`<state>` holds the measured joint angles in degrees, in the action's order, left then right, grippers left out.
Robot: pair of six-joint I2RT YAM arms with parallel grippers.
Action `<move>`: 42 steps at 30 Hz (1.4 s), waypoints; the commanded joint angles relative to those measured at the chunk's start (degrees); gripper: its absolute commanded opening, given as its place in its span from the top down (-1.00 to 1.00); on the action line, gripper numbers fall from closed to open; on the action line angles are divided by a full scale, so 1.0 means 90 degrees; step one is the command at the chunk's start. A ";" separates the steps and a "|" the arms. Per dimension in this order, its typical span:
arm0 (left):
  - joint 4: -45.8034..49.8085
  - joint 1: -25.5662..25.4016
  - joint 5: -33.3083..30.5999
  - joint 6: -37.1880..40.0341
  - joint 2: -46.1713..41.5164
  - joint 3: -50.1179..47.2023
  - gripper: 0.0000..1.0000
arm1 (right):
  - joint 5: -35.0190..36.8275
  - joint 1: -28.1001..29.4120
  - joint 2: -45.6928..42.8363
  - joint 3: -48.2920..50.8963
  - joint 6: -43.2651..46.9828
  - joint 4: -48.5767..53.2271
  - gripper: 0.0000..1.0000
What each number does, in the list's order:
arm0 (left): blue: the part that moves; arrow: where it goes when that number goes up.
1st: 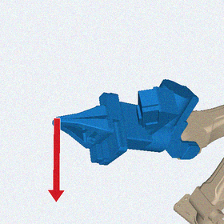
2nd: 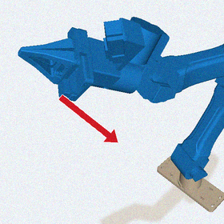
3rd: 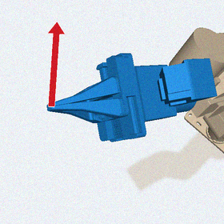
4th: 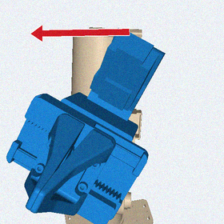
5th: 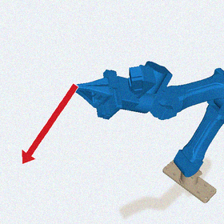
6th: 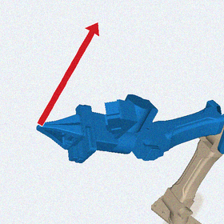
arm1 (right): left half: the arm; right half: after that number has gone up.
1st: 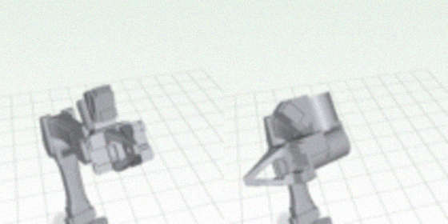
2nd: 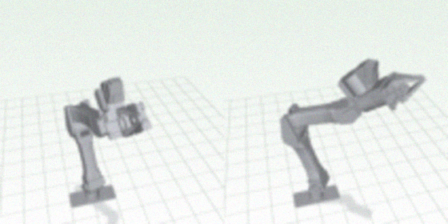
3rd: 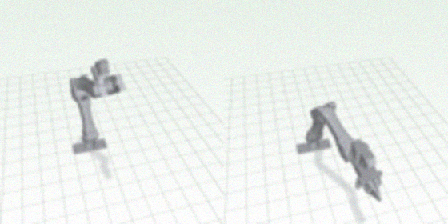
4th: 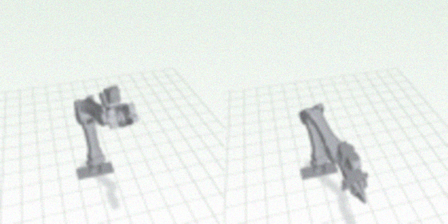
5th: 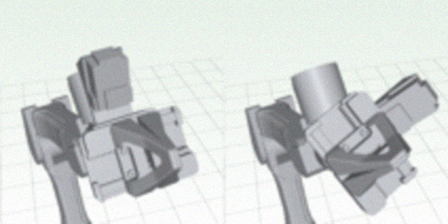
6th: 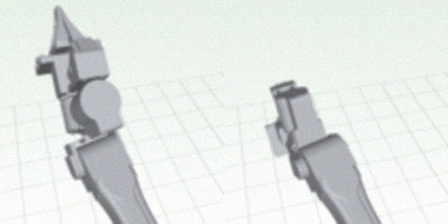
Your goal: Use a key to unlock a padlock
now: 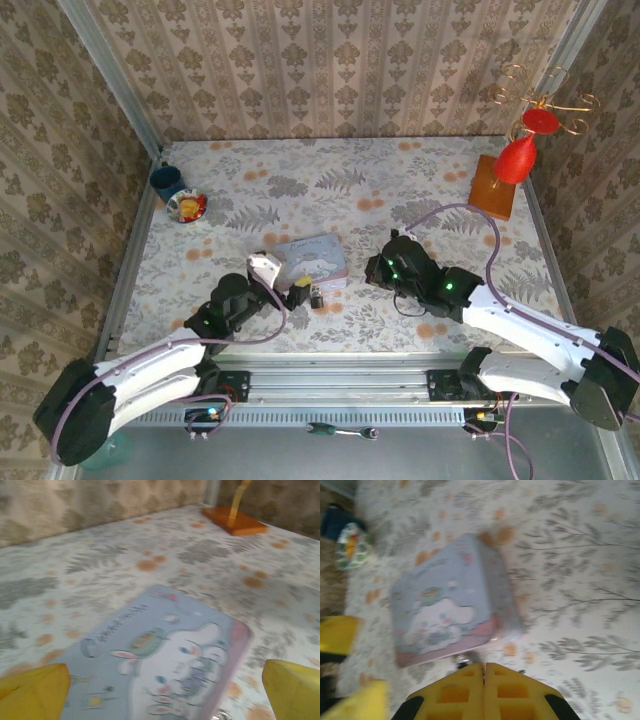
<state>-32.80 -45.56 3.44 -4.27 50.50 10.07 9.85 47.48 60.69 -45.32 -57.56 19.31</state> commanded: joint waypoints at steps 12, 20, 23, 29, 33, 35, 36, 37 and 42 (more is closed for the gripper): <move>-0.2286 -0.0617 0.1714 0.1524 0.1277 -0.0152 -0.51 | -0.0042 0.1070 0.0621 -0.0538 -0.0188 -0.0914 1.00; -0.1903 -0.0624 0.2211 0.1745 0.1303 0.0019 -0.14 | -0.0357 0.1189 0.0827 -0.0338 -0.0412 -0.1442 1.00; -0.1782 -0.0621 0.2129 0.1725 0.1284 0.0072 -0.05 | -0.0566 0.1196 0.0917 -0.0276 -0.0516 -0.1810 1.00; -0.1834 -0.0616 0.2049 0.1650 0.1231 0.0083 0.18 | -0.0549 0.1228 0.1012 -0.0274 -0.0633 -0.1934 1.00; -0.1815 -0.0609 0.1886 0.1552 0.1030 0.0026 0.38 | -0.0527 0.1238 0.0992 -0.0237 -0.0677 -0.2051 1.00; -0.1832 -0.0594 0.1688 0.1494 0.0901 -0.0038 0.54 | -0.0443 0.1243 0.0953 -0.0221 -0.0682 -0.1998 1.00; -0.1845 -0.0593 0.1629 0.1496 0.0852 -0.0061 0.59 | -0.0413 0.1239 0.0934 -0.0201 -0.0694 -0.2011 1.00; -0.1849 -0.0591 0.1569 0.1495 0.0808 -0.0087 0.63 | -0.0403 0.1241 0.0924 -0.0175 -0.0704 -0.2036 1.00; -0.1835 -0.0584 0.1507 0.1502 0.0766 -0.0083 0.80 | -0.0393 0.1237 0.0934 -0.0218 -0.0685 -0.1986 1.00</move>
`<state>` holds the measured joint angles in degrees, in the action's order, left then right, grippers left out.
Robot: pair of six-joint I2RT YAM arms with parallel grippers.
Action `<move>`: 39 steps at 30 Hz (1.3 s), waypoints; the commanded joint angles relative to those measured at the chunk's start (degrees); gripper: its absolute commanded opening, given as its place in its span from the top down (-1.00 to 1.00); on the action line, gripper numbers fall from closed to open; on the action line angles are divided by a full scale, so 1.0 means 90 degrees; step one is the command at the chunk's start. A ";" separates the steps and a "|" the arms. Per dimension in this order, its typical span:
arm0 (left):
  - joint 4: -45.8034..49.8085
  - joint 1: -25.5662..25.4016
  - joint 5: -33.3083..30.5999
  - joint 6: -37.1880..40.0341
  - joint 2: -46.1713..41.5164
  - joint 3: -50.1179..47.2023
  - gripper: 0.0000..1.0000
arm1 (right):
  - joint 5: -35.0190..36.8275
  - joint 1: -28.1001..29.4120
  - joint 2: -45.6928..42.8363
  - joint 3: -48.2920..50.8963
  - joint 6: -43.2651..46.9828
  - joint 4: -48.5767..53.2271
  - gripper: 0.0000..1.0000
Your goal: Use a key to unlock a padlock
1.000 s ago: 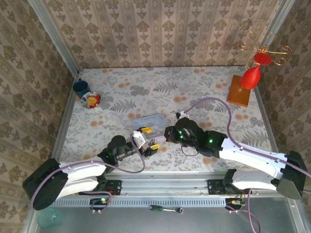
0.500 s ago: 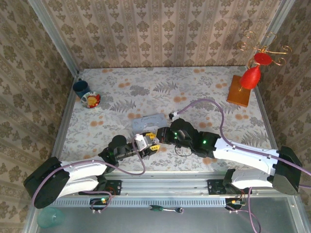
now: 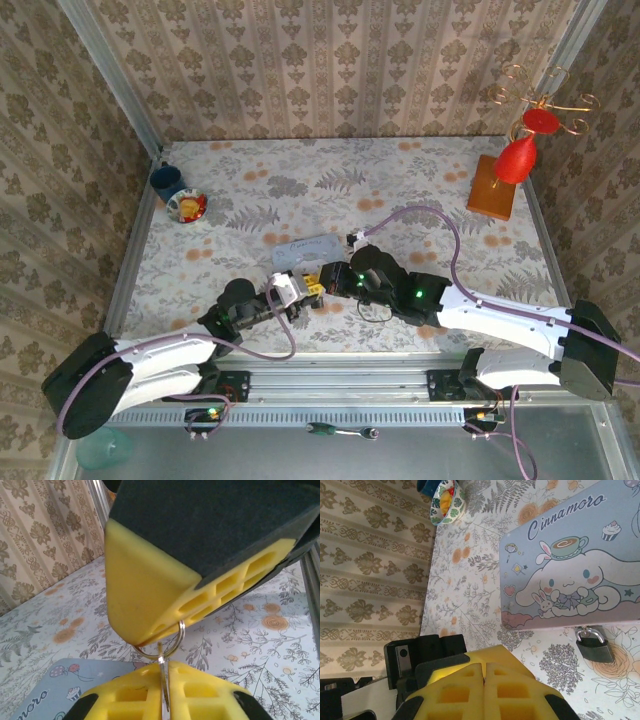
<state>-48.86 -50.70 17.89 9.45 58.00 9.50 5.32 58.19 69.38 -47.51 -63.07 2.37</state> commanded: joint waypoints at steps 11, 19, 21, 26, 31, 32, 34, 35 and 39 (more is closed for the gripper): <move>-0.0060 -0.0012 -0.0604 -0.0037 0.0047 0.0008 1.00 | 0.0604 0.0048 -0.0370 0.0215 -0.0141 0.0117 1.00; 0.0580 -0.0004 -0.1001 0.0625 0.0276 0.0398 1.00 | 0.0862 -0.0079 -0.0456 0.0333 -0.0212 0.0495 1.00; 0.0573 -0.0003 -0.1086 0.0683 0.0285 0.0395 1.00 | 0.0704 -0.0206 -0.0415 0.0491 -0.0347 0.0303 1.00; 0.1137 -0.0020 -0.1546 0.0771 0.0197 0.0636 1.00 | 0.0633 -0.0369 -0.0629 0.0696 -0.0383 0.0271 0.91; 0.2172 -0.0053 -0.1965 0.0819 0.0455 0.1470 1.00 | 0.0725 -0.0493 -0.1085 0.0899 -0.0395 0.0555 0.49; 0.2165 -0.0064 -0.1992 0.0843 0.0509 0.1560 1.00 | 0.0733 -0.0524 -0.1198 0.0963 -0.0408 0.0571 0.37; 0.2283 -0.0080 -0.2083 0.1002 0.0615 0.1794 1.00 | 0.0824 -0.0594 -0.1478 0.1077 -0.0455 0.0740 0.18; 0.2437 -0.0098 -0.2165 0.1132 0.0684 0.1940 1.00 | 0.0907 -0.0622 -0.1652 0.1148 -0.0491 0.0836 0.14; 0.3042 -0.0343 -0.2534 0.2120 0.1021 0.2417 1.00 | 0.0792 -0.0877 -0.2424 0.1729 -0.0629 0.0531 0.22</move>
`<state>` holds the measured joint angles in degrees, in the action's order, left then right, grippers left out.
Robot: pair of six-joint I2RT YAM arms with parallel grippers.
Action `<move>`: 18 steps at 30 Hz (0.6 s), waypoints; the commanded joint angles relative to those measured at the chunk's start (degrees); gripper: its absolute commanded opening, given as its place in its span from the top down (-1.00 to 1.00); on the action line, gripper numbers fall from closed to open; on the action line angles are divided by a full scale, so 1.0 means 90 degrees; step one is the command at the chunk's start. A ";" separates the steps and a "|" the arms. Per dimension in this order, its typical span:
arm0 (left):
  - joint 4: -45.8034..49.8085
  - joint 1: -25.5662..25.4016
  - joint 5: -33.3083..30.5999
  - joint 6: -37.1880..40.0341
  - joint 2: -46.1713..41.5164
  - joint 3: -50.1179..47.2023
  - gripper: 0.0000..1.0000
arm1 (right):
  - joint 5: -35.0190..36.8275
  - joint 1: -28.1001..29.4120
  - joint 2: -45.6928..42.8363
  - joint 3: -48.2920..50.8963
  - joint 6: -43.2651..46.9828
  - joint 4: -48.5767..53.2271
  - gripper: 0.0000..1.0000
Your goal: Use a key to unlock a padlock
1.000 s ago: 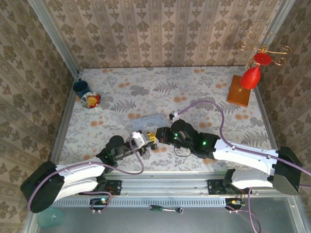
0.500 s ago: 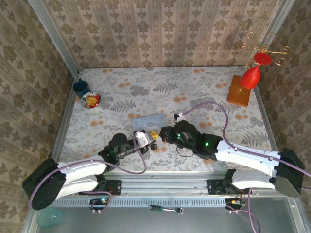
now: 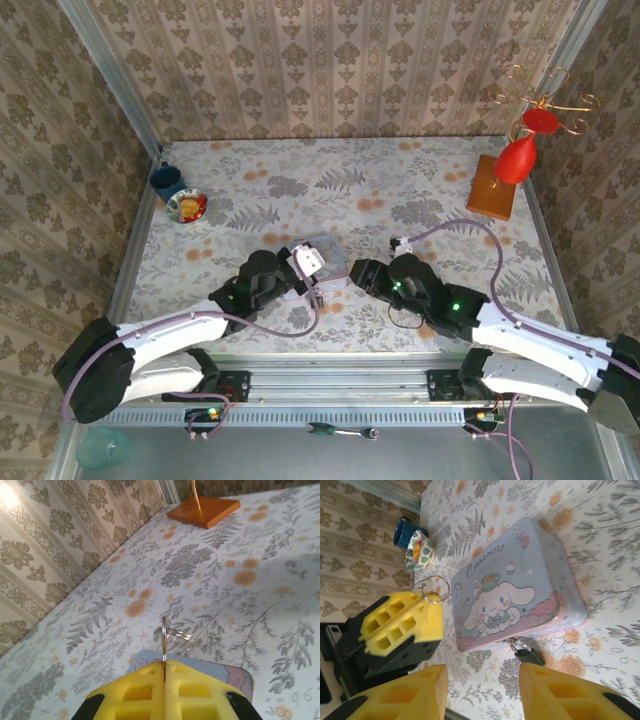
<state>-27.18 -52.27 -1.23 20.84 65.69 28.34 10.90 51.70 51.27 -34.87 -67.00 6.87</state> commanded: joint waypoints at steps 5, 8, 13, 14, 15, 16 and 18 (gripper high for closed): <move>0.1516 -0.0246 0.0125 0.1840 0.0387 0.0778 1.00 | -0.0545 -0.0651 -0.1147 0.0896 -0.0765 -0.0490 0.24; 0.1398 -0.0241 0.0690 0.2486 0.0349 0.0656 1.00 | -0.0512 -0.0671 -0.1468 0.0942 -0.0866 -0.0346 0.24; 0.1105 -0.0295 0.1273 0.3105 0.0308 0.0484 1.00 | -0.1207 -0.0688 -0.1223 0.0890 -0.1073 -0.0756 0.25; 0.1055 -0.0296 0.1326 0.3153 0.0299 0.0470 1.00 | -0.1343 -0.0690 -0.1104 0.0818 -0.1104 -0.0703 0.25; 0.1004 -0.0292 0.1353 0.3195 0.0299 0.0456 1.00 | -0.1429 -0.0695 -0.1012 0.0773 -0.1140 -0.0653 0.25; 0.0969 -0.0294 0.1358 0.3214 0.0308 0.0455 1.00 | -0.1515 -0.0694 -0.0914 0.0768 -0.1219 -0.0682 0.24; 0.0939 -0.0296 0.1358 0.3277 0.0318 0.0450 1.00 | -0.1654 -0.0686 -0.0716 0.0857 -0.1391 -0.0931 0.27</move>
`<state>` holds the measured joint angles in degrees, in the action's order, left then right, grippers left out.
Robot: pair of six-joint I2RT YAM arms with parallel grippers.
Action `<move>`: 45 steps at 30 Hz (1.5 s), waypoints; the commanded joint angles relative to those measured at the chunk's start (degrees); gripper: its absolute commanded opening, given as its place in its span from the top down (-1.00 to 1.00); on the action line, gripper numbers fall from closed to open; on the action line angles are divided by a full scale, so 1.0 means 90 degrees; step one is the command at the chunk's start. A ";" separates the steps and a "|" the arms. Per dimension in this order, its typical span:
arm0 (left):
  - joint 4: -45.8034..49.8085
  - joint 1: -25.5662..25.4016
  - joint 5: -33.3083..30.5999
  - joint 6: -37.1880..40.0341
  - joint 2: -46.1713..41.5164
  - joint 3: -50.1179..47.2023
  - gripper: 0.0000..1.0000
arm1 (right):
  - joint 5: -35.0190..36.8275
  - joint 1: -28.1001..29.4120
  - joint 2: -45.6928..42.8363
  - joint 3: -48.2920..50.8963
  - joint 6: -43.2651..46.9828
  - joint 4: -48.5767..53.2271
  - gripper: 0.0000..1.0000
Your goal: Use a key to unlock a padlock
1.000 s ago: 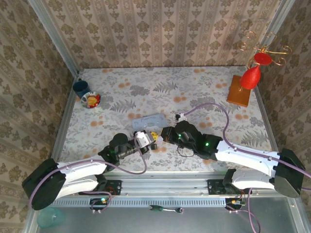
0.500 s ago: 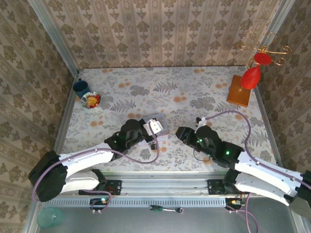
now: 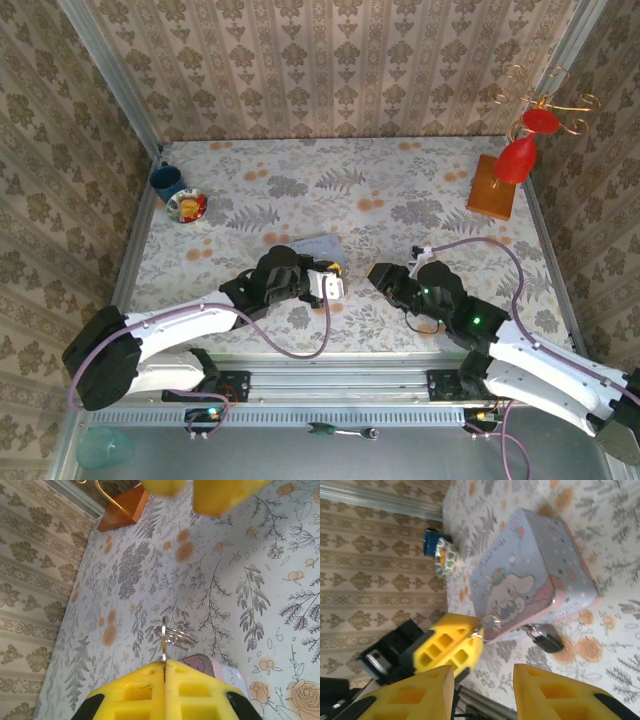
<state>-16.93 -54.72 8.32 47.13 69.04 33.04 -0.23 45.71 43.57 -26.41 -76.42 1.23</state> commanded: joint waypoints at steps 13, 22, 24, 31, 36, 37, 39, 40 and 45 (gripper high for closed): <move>-0.0440 -0.0263 0.0789 0.0183 0.0136 -0.0087 1.00 | -0.0764 -0.0015 0.0518 -0.0092 -0.0550 -0.0570 0.42; -0.0628 -0.0388 0.0844 0.0142 0.0347 -0.0084 1.00 | -0.0747 -0.0012 0.0647 -0.0193 -0.0548 -0.0488 0.53; -0.0649 -0.0388 0.0810 0.0129 0.0347 -0.0096 1.00 | -0.0738 -0.0016 0.0658 -0.0174 -0.0552 -0.0488 0.57; -0.0684 -0.0404 0.0805 0.0134 0.0318 -0.0173 1.00 | -0.0611 -0.0017 0.0686 -0.0142 -0.0571 -0.0464 0.63; -0.0745 -0.0399 0.0804 0.0090 0.0245 -0.0221 1.00 | -0.0624 -0.0018 0.0686 -0.0117 -0.0542 -0.0625 0.59; -0.0747 -0.0398 0.0814 0.0102 0.0232 -0.0242 1.00 | -0.0647 -0.0022 0.0683 -0.0103 -0.0542 -0.0689 0.53; -0.0751 -0.0397 0.0814 0.0117 0.0220 -0.0277 1.00 | -0.0734 -0.0042 0.0681 -0.0075 -0.0542 -0.0857 0.45; -0.0746 -0.0404 0.0814 0.0131 0.0211 -0.0296 1.00 | -0.0782 -0.0059 0.0686 -0.0064 -0.0542 -0.0948 0.43; -0.0865 -0.0402 0.0814 0.0058 0.0162 -0.0370 1.00 | -0.0756 -0.0077 0.0726 -0.0124 -0.0542 -0.0922 0.51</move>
<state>-24.51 -57.71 13.85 48.66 71.48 30.70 -6.94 45.47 49.80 -26.41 -81.21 -3.73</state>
